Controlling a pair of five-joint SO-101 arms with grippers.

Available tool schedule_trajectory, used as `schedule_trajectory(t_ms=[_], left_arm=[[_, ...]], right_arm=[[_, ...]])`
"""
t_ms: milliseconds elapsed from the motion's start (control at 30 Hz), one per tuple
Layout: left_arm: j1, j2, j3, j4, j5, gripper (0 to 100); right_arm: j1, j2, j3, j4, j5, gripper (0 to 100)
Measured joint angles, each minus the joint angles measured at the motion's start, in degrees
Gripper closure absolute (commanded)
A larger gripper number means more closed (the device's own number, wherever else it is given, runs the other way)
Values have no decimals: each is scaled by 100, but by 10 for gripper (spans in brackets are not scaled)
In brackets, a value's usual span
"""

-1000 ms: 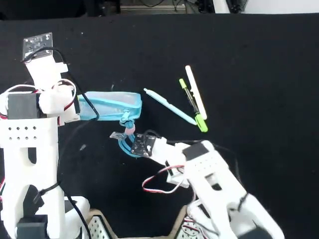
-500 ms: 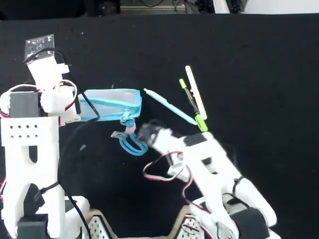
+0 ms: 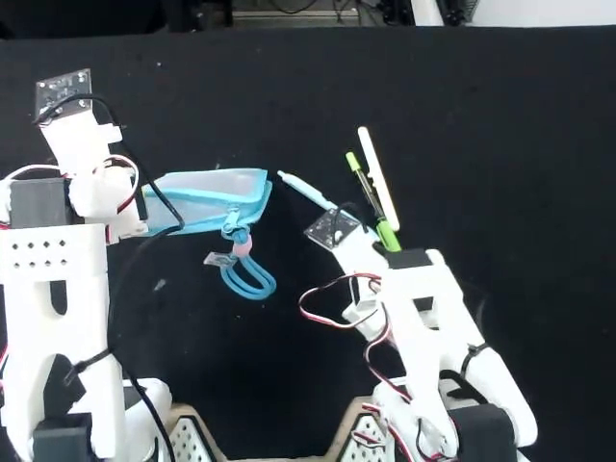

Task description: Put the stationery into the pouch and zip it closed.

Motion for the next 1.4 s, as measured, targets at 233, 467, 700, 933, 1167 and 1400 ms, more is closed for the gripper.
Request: schedule_trajectory(t_ms=[233,467,700,933,1167,1400], left_arm=[[0,0,0,0,0,970],[0,0,0,0,0,970],[0,0,0,0,0,970],[0,0,0,0,0,970],[0,0,0,0,0,970],[0,0,0,0,0,970]], right_arm=[[0,0,0,281,308,825],[0,0,0,325,589,858],[53,-53,281,-413,598,986],[527,-589,-97,352,607,988],[149,-1793,-1433,1960,-633,987],[-1002,-3174,-1952,1565,-2286,987]])
